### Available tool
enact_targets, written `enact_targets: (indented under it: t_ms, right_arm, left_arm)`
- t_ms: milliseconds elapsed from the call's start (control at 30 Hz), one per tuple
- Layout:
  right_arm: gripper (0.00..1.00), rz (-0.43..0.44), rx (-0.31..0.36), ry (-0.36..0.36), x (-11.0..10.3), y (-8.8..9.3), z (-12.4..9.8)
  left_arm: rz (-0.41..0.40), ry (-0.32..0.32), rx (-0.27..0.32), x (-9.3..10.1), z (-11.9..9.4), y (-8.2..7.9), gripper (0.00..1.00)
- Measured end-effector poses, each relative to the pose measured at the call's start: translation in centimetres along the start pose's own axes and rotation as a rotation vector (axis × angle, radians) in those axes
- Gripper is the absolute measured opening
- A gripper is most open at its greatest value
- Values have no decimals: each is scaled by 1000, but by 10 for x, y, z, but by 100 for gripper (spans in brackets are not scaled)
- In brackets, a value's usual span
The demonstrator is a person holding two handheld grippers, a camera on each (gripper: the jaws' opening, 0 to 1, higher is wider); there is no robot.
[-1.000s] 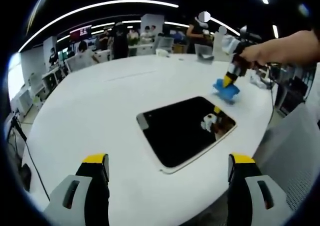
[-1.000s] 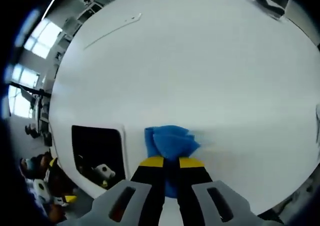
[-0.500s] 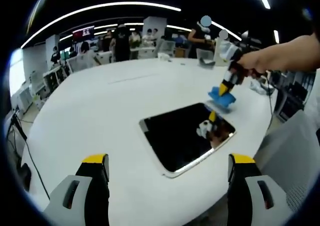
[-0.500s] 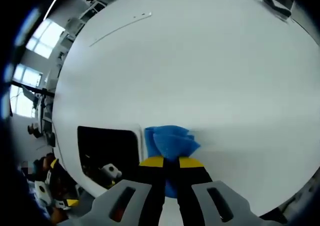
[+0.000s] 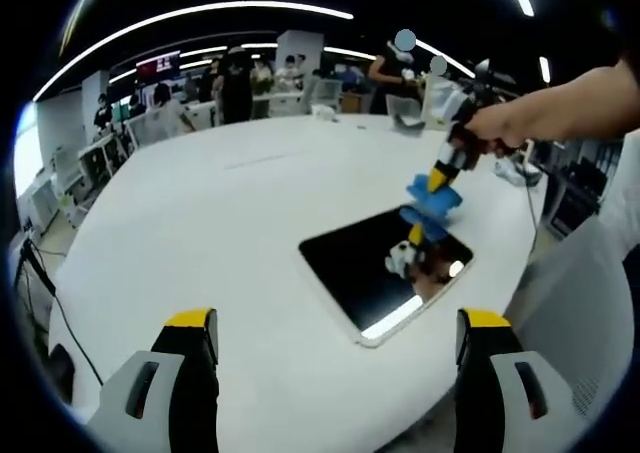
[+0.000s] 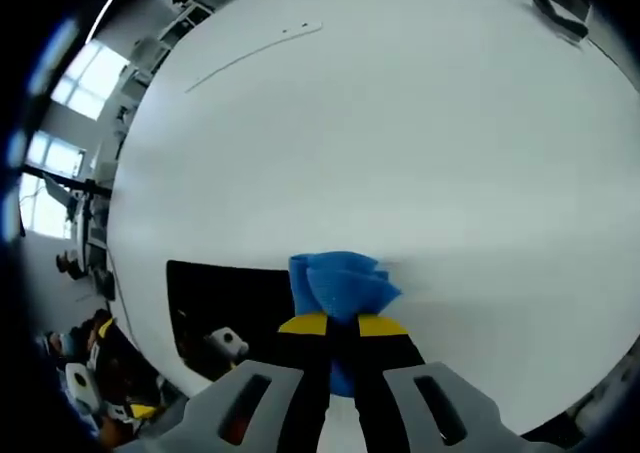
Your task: Wipe the mirror surface with the cleaning cloth until all visible marks leave the cleaned area.
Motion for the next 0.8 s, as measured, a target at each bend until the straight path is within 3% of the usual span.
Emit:
enact_targets:
  t_ms: [267,800]
  right_arm:
    - [2,-6,-17,-9,-20,4,13]
    - [2,-35,-38,41,-34,2,31]
  left_arm:
    - [18,1,18,-8,-9,-4,100]
    - [-24,-15,13,-26,-19,8,100]
Point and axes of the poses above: the point that each gripper's makers call its tool centre point, and the gripper's own axes: z roughly forward along the fingers, x roughly to its right, y roughly out of its underside, the point moved 10 cm from there along -z, roughly backward along the fingers, and after that the axes turned 7 degrees about -x, right-handed, at the moved point
